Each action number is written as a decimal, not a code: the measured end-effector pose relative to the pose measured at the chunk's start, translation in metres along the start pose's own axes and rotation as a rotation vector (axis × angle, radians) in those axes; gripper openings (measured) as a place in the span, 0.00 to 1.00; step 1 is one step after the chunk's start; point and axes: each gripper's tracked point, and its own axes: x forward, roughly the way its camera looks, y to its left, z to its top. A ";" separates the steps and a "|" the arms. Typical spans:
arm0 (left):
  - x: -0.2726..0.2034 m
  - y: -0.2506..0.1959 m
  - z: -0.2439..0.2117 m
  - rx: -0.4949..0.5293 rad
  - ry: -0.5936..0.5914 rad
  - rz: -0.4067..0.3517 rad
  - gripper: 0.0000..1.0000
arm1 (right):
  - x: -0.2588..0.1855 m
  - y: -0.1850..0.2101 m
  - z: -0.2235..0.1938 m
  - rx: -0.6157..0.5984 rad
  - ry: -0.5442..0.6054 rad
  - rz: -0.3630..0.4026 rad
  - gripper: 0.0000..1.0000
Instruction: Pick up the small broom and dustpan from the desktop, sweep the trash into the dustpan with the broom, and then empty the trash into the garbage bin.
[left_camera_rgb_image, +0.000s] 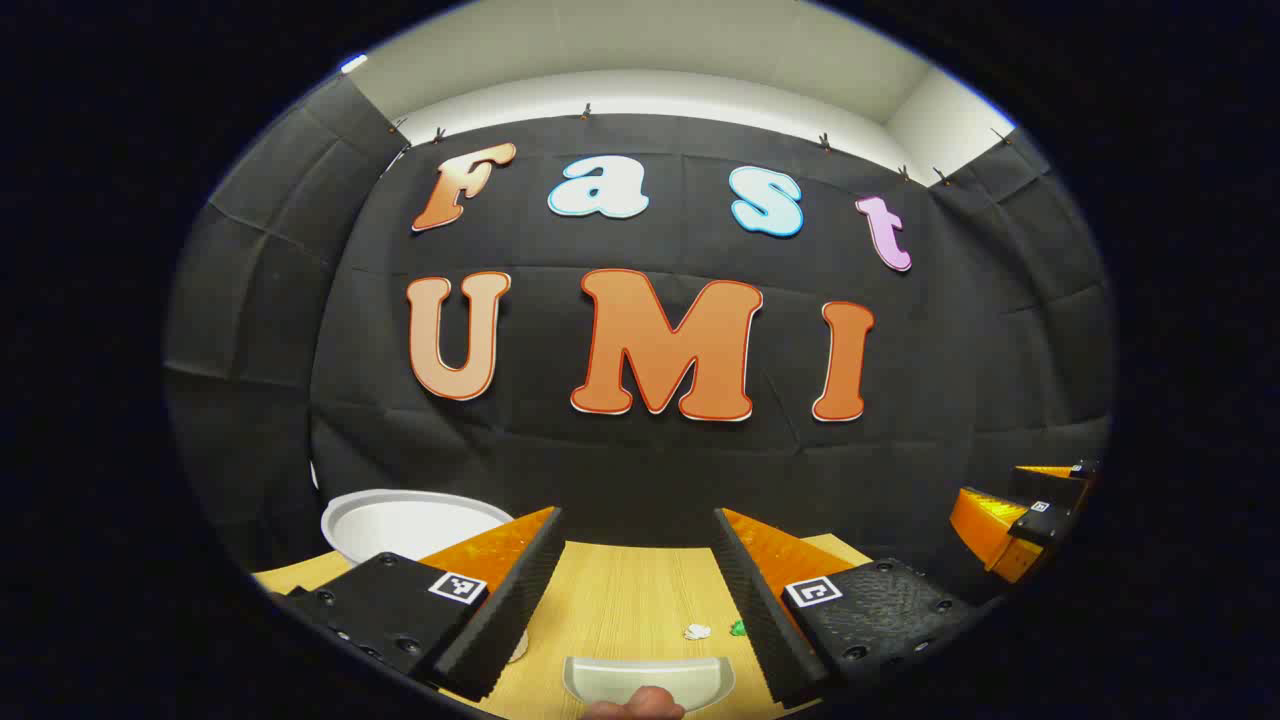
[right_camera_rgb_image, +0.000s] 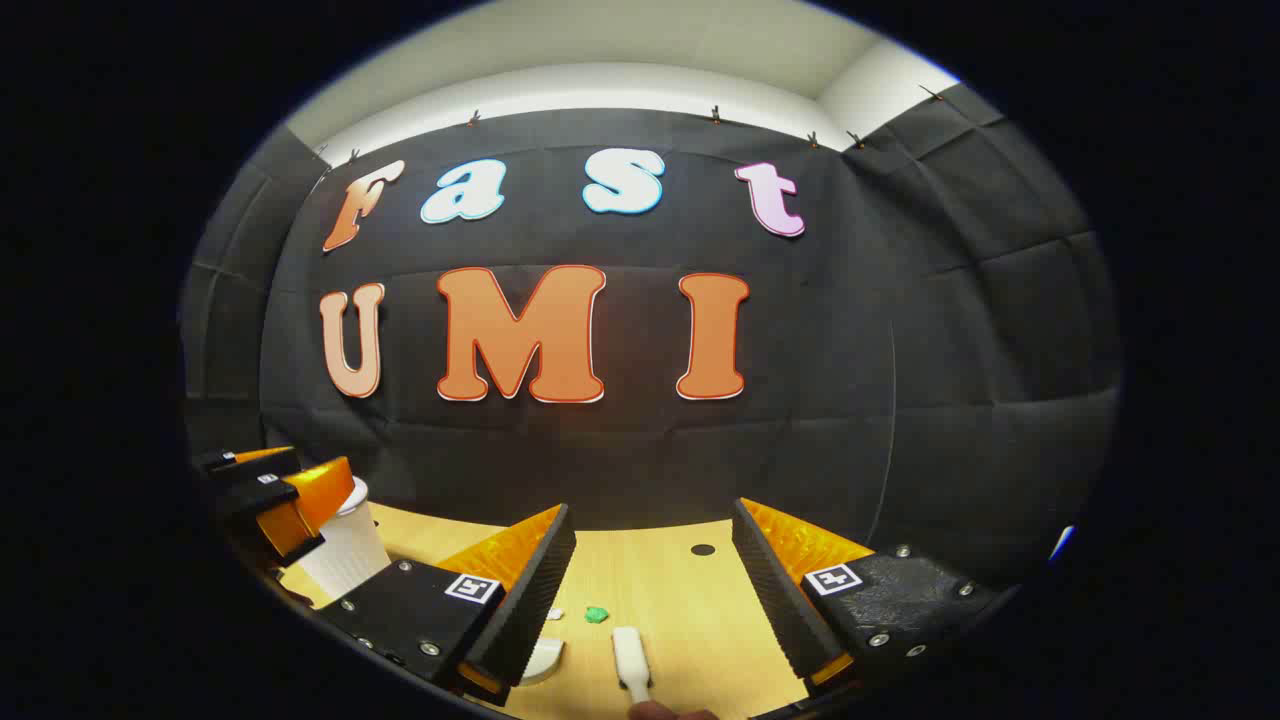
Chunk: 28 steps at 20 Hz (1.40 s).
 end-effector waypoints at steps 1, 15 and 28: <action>-0.001 0.000 0.002 0.004 0.001 0.012 0.93 | -0.002 0.001 -0.001 -0.011 0.007 0.015 0.95; -0.015 -0.005 0.029 0.034 -0.053 0.116 0.90 | 0.001 0.002 -0.015 -0.025 0.062 0.161 0.95; -0.022 -0.028 0.034 0.089 -0.084 0.082 0.90 | 0.008 -0.023 0.017 0.022 -0.013 0.109 0.95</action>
